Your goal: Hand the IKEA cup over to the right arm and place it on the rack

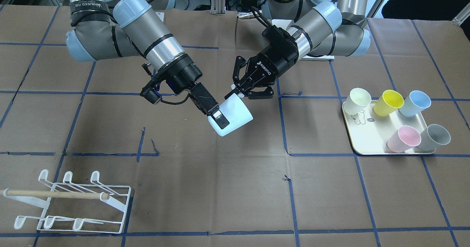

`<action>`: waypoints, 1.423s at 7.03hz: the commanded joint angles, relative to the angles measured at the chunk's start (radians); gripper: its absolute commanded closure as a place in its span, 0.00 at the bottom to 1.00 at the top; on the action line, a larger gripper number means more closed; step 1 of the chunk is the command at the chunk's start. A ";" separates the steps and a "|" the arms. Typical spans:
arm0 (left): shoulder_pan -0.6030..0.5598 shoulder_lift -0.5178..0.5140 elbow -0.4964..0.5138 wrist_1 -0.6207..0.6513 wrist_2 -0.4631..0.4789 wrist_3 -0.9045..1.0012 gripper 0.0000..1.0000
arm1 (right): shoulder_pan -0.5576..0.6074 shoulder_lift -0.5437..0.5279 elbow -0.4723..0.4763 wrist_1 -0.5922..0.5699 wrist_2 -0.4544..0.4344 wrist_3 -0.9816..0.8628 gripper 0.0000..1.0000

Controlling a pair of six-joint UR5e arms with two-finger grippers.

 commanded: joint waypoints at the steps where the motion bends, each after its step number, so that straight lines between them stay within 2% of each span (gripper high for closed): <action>1: 0.000 0.001 0.000 -0.001 0.000 0.000 0.99 | 0.012 0.012 -0.010 0.000 -0.012 0.002 0.03; 3: 0.000 0.001 0.000 0.005 0.001 -0.025 0.99 | 0.012 0.012 -0.010 0.000 -0.009 0.002 0.11; 4: 0.000 0.001 0.002 0.005 0.003 -0.025 0.99 | 0.012 0.012 -0.009 0.000 -0.001 0.001 0.23; 8: 0.000 0.002 0.000 0.007 0.004 -0.026 0.96 | 0.012 0.010 -0.010 0.000 0.013 -0.009 0.53; 9: 0.000 0.004 0.000 0.008 0.006 -0.026 0.71 | 0.012 0.010 -0.010 0.000 0.017 -0.009 0.55; 10: 0.000 0.005 0.002 0.007 0.006 -0.032 0.28 | 0.012 0.010 -0.010 0.000 0.017 -0.009 0.56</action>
